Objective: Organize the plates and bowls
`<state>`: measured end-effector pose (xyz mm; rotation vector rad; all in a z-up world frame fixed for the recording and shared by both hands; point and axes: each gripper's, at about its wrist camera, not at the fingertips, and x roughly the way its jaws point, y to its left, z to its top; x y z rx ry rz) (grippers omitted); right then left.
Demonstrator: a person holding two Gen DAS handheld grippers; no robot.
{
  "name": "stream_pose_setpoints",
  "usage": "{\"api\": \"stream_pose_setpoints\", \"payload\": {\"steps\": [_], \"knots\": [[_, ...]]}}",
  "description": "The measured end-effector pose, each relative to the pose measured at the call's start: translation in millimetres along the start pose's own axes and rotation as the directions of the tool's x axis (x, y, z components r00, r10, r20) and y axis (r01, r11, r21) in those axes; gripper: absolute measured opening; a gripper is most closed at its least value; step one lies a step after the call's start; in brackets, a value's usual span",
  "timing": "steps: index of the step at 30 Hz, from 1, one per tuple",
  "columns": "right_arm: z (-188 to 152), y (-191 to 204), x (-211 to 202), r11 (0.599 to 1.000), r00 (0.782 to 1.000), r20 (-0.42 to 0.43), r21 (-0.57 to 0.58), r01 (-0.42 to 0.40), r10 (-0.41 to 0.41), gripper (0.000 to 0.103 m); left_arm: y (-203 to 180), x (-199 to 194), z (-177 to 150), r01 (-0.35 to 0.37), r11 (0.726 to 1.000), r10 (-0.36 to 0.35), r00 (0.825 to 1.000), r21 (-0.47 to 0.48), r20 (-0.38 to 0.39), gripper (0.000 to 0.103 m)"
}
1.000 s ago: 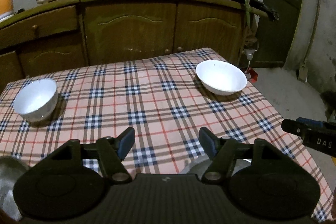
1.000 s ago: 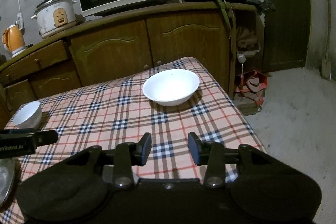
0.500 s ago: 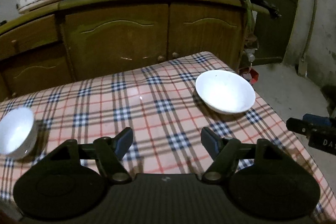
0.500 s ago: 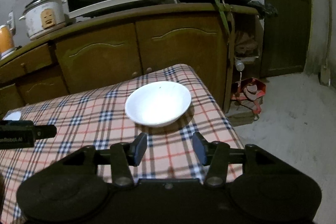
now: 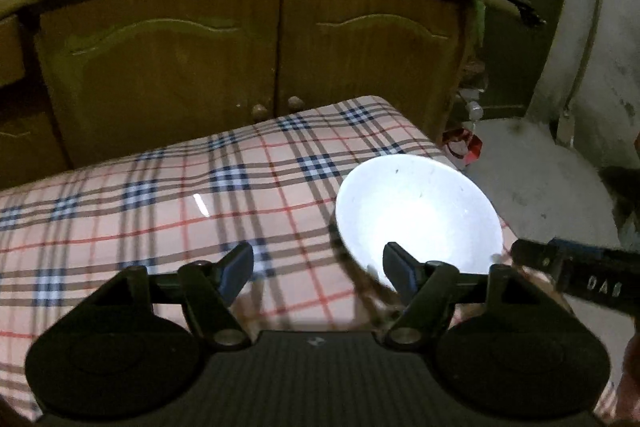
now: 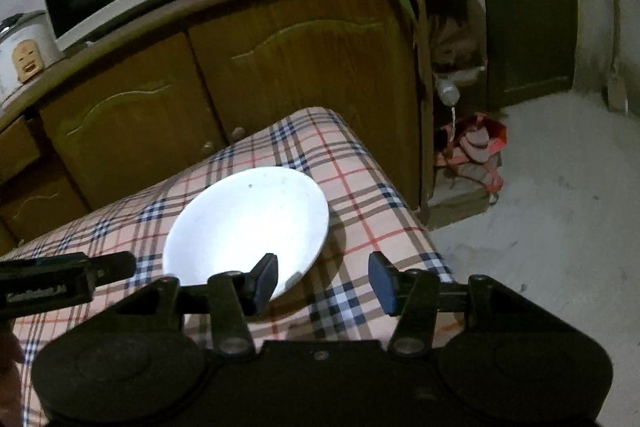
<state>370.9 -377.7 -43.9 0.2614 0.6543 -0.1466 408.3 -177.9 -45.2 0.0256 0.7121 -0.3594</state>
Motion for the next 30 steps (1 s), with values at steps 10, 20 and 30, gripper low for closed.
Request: {"api": "stream_pose_setpoints", "payload": {"steps": [10,20,30], "knots": [[5.6,-3.4,47.8,0.999,0.999,-0.036,0.043,-0.019,0.020,0.062,-9.0,52.4,4.4,0.035,0.999,-0.035,0.996,-0.003,-0.085,0.055],[-1.8,4.2,59.5,0.995,0.996,-0.045,0.064,-0.077,0.080,0.024,-9.1,63.6,-0.5,0.089,0.996,-0.091,0.990,-0.029,-0.105,0.019],[0.2,22.5,5.4,0.996,0.996,0.009,0.012,-0.094,0.094,0.024,-11.3,3.9,-2.1,0.068,0.997,-0.070,0.996,-0.036,-0.053,0.019]]}}
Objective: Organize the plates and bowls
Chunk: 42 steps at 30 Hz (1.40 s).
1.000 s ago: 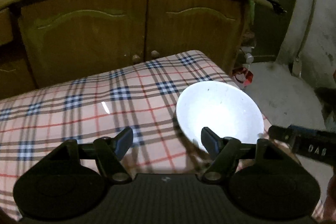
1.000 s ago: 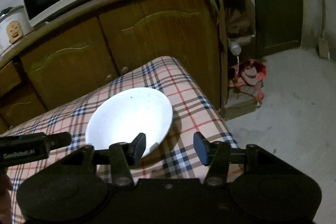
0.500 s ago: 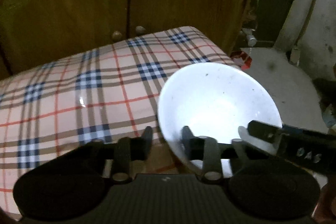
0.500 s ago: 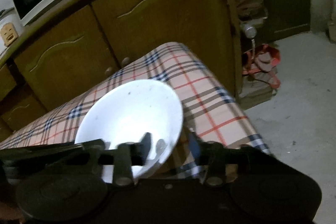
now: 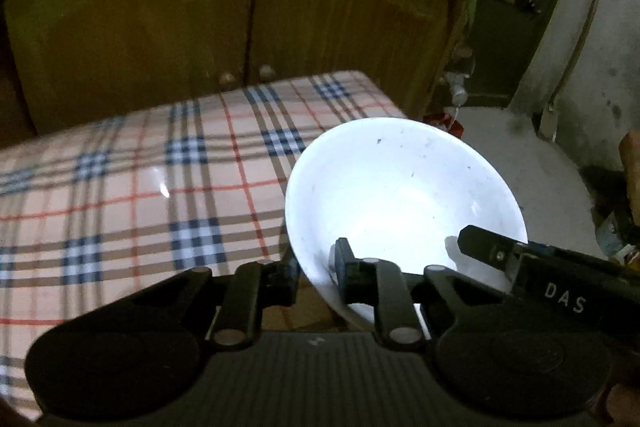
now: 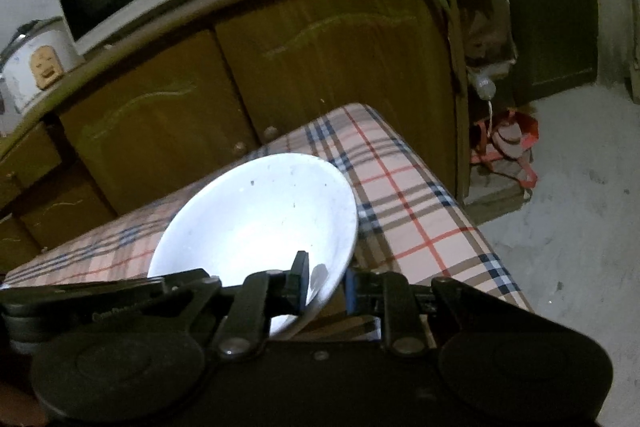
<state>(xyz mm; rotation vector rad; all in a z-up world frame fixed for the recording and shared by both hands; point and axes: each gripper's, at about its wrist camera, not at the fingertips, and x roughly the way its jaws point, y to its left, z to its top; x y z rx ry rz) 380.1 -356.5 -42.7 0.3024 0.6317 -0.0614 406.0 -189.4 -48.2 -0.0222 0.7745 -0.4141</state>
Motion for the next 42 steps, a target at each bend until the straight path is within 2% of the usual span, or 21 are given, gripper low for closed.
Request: {"api": "stream_pose_setpoints", "payload": {"steps": [9,14,20,28,42], "knots": [[0.4,31.5,-82.9,0.999,0.998,0.059,-0.039,-0.034,0.036,0.024,-12.3,-83.9,-9.7,-0.046,0.999,0.045,0.996,0.017,0.076,0.019],[-10.5,47.3,-124.3,0.997,0.996,0.073,-0.055,-0.056,0.060,0.024,-19.1,-124.1,-22.5,-0.091,0.995,0.086,0.990,0.037,0.114,0.019],[-26.6,67.3,-165.9,0.994,0.994,0.082,-0.081,-0.071,0.077,0.024,-15.1,-159.7,-41.5,-0.111,0.994,0.108,0.986,0.016,0.130,0.020],[-45.8,86.3,-203.8,0.989,0.990,0.094,-0.110,-0.094,0.104,0.024,-12.3,-200.8,-66.9,-0.138,0.990,0.136,0.978,-0.003,0.157,0.020],[-76.7,105.0,-229.8,0.984,0.989,0.082,-0.141,-0.111,0.123,0.024,-4.2,-224.9,-99.8,-0.158,0.987,0.161,0.974,-0.033,0.161,0.021]]}}
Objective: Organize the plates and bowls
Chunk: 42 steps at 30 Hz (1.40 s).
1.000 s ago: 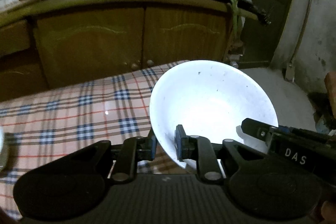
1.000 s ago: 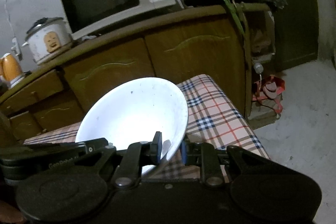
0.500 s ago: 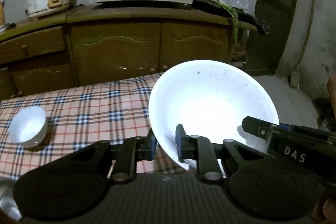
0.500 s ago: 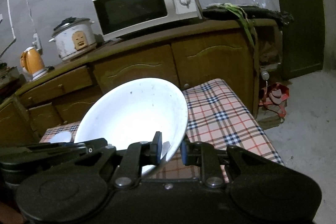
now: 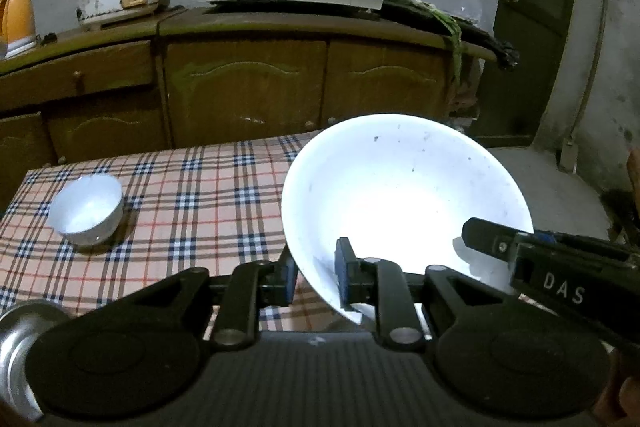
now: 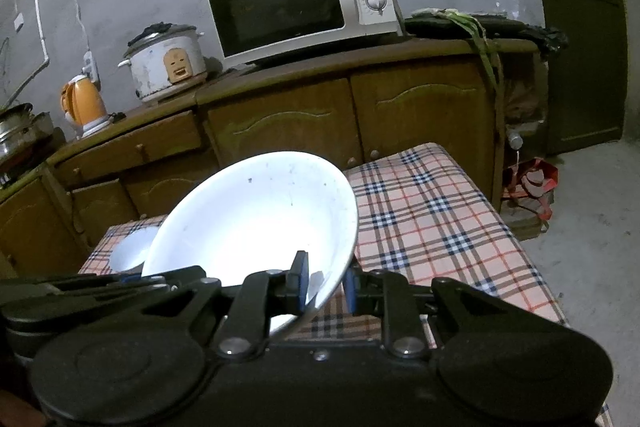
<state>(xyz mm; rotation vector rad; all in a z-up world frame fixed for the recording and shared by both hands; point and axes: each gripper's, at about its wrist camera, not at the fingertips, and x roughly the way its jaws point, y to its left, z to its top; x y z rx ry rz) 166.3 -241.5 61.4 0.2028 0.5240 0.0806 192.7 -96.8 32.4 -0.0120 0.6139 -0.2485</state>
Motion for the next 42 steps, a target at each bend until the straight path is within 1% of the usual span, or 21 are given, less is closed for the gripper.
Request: {"api": "stream_pose_setpoints", "payload": {"steps": [10,18,31,36,38,42], "knots": [[-19.8,4.4,-0.2,1.000,0.999,-0.035,0.007,-0.007,0.007,0.024,6.1,-1.4,-18.1,-0.006,1.000,0.006,1.000,-0.003,-0.024,0.021],[-44.0,0.4,6.9,1.000,0.996,-0.088,0.016,-0.002,0.004,0.024,9.3,8.5,-38.2,-0.004,1.000,0.004,0.997,-0.006,-0.077,0.021],[-91.2,-22.0,18.1,0.998,0.981,-0.187,0.038,0.053,-0.045,0.024,-4.2,31.2,-75.9,0.016,1.000,-0.013,0.984,0.016,-0.177,0.021],[-103.3,-27.3,23.2,0.997,0.974,-0.218,0.047,0.065,-0.053,0.025,-5.7,37.8,-87.0,0.016,1.000,-0.013,0.978,0.016,-0.207,0.021],[-107.2,-28.6,25.8,0.997,0.972,-0.229,0.045,0.069,-0.057,0.025,-6.0,40.1,-89.5,0.014,1.000,-0.009,0.977,0.020,-0.215,0.021],[-109.6,-31.5,27.7,0.996,0.971,-0.229,0.047,0.076,-0.063,0.025,-9.2,38.5,-89.2,0.013,0.999,-0.006,0.978,0.035,-0.208,0.021]]}}
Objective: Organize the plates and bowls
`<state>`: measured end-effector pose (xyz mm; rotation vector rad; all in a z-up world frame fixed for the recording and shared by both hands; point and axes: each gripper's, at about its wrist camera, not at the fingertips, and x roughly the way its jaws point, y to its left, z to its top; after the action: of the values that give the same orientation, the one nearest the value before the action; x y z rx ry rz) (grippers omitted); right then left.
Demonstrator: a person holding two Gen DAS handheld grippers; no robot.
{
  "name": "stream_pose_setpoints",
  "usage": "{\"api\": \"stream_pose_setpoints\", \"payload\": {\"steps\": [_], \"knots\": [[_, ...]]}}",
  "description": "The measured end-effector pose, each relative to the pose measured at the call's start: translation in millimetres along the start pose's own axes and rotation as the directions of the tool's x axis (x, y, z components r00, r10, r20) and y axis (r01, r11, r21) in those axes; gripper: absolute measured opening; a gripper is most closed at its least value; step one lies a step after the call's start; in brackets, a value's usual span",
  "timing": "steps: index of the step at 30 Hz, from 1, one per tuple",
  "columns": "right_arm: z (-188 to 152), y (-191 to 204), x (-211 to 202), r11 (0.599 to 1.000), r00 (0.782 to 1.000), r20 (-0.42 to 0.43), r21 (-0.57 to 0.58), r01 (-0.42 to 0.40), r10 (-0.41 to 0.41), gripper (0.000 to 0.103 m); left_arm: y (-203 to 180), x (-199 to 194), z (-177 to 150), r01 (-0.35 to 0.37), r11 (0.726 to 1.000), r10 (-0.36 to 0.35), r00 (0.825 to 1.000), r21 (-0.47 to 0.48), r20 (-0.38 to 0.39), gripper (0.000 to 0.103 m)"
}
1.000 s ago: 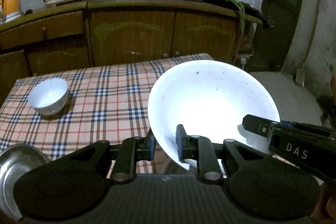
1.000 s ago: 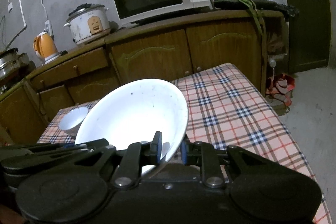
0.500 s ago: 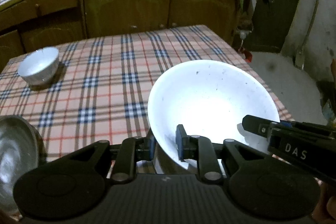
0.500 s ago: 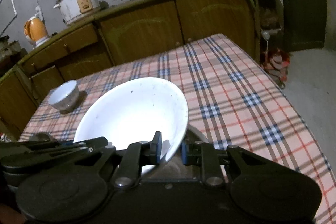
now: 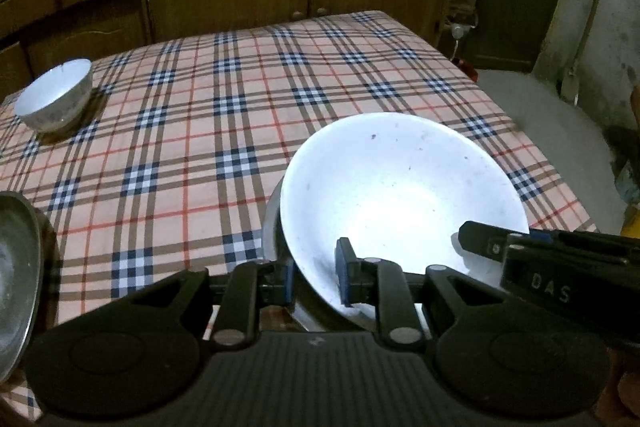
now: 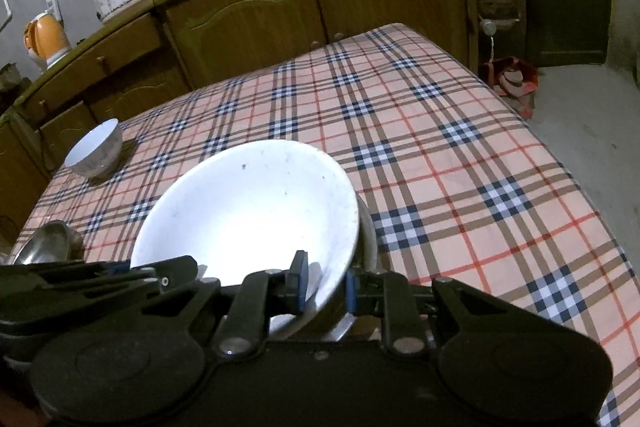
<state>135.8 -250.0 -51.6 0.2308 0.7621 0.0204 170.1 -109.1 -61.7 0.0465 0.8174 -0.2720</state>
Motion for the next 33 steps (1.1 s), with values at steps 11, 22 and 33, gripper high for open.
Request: {"api": "stream_pose_setpoints", "payload": {"steps": [11,22,33], "knots": [[-6.3,2.7,-8.8,0.999,1.000,0.011,-0.023,0.025,-0.025,0.024,-4.8,-5.8,-9.0,0.006,1.000,-0.007,1.000,0.009,0.015,0.023],[-7.5,1.6,-16.5,0.998,0.999,0.022,-0.038,0.049,-0.048,0.024,-8.1,-0.6,-15.3,0.043,0.999,-0.043,0.999,0.016,0.003,0.028],[-6.4,7.3,-15.7,0.995,0.997,0.021,-0.068,0.074,-0.073,0.023,-5.7,1.1,-20.9,0.078,0.997,-0.078,0.997,-0.005,-0.008,0.040]]}}
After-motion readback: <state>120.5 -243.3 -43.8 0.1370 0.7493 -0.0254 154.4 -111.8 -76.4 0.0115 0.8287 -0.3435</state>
